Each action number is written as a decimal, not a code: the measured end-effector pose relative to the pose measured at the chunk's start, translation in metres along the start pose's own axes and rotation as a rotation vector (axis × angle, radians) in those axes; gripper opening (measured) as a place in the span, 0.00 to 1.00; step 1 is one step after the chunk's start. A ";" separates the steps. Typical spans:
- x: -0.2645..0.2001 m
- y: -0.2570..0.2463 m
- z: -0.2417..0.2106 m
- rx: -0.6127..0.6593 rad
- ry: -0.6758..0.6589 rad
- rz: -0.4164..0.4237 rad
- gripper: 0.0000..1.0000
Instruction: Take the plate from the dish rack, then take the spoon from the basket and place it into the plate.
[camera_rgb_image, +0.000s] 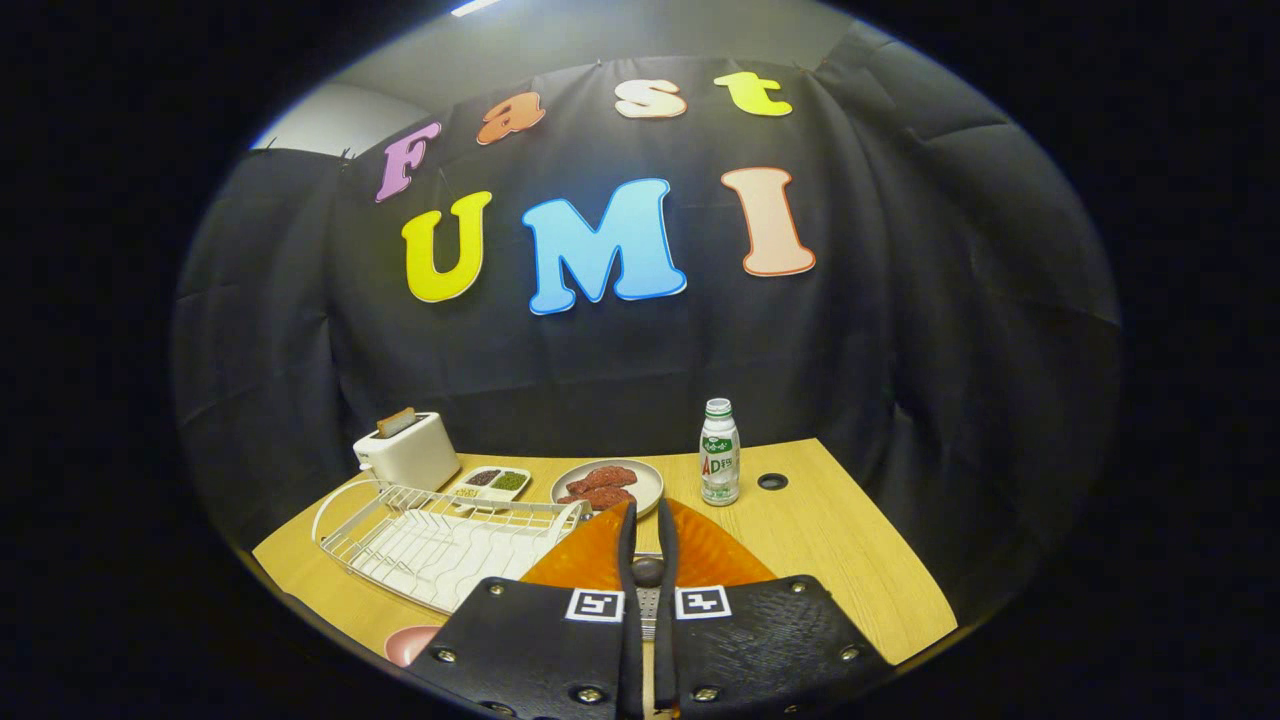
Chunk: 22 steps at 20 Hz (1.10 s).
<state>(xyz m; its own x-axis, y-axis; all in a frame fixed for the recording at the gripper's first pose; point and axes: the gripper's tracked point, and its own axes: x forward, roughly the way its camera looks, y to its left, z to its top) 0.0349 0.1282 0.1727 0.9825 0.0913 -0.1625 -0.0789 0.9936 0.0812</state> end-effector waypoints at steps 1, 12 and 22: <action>-0.006 0.001 0.007 -0.007 -0.006 -0.001 0.04; -0.061 0.081 0.017 -0.074 -0.005 0.091 0.04; -0.073 0.150 -0.053 -0.043 0.150 0.220 0.04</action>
<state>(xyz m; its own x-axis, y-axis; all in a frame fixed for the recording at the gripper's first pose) -0.0572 0.2743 0.1447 0.9052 0.3111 -0.2895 -0.2981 0.9503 0.0894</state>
